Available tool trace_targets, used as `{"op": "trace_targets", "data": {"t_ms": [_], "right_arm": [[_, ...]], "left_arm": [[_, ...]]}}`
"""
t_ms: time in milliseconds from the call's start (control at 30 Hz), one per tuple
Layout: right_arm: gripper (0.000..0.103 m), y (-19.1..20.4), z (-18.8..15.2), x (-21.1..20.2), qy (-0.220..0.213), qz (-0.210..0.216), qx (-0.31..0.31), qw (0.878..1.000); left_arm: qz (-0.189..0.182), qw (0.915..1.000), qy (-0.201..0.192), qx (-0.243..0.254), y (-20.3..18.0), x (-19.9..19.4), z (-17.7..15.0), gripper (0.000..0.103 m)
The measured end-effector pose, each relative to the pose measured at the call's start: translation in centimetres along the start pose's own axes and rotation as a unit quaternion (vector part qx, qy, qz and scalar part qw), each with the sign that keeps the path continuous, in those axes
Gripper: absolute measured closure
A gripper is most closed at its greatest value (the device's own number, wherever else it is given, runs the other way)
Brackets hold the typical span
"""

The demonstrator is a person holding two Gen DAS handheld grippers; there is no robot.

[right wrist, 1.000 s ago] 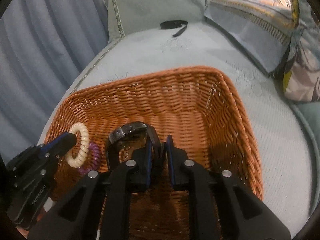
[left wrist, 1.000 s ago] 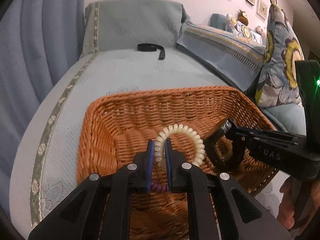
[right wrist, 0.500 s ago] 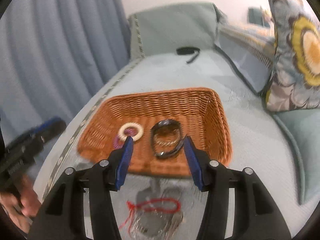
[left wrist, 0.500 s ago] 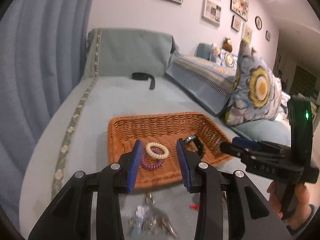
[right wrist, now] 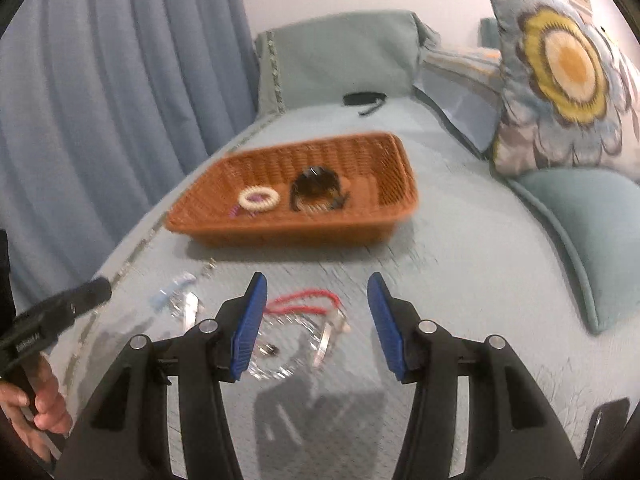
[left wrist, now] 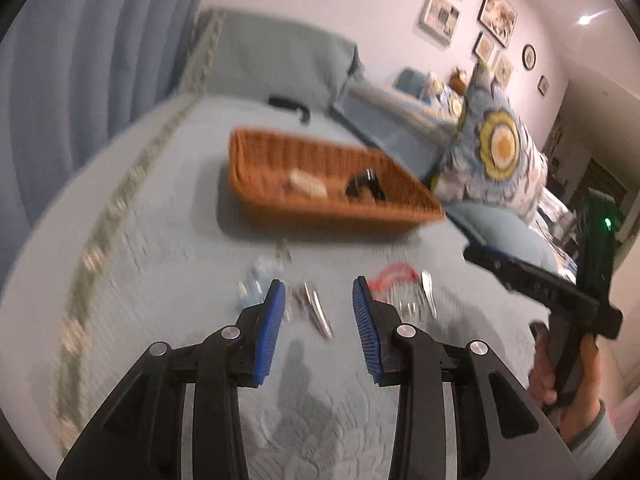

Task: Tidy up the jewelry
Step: 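Grasp a silver hair clip with the left tool while the right tool grasps another clip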

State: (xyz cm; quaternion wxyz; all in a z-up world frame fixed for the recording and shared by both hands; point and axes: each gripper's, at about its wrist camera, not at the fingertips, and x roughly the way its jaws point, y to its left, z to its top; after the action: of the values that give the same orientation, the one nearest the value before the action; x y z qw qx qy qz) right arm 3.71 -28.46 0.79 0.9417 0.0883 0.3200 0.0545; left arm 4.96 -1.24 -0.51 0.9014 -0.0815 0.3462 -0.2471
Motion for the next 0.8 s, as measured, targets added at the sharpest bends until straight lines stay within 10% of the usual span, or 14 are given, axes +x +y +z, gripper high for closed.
{"op": "trace_targets", "data": {"t_ms": [100,800], "right_arm": [[0.061,-1.2,-0.4,1.2,0.02,-0.011,0.008,1.0],[0.061,-4.4,-0.9,2.8,0.064,0.024,0.081,0.994]], "left_arm": [[-0.055,0.9969,0.055,-0.013,0.3,2.4,-1.4,0.07],[0.045,0.9937,0.089,0.052,-1.4,9.3,-0.3,0.073]]}}
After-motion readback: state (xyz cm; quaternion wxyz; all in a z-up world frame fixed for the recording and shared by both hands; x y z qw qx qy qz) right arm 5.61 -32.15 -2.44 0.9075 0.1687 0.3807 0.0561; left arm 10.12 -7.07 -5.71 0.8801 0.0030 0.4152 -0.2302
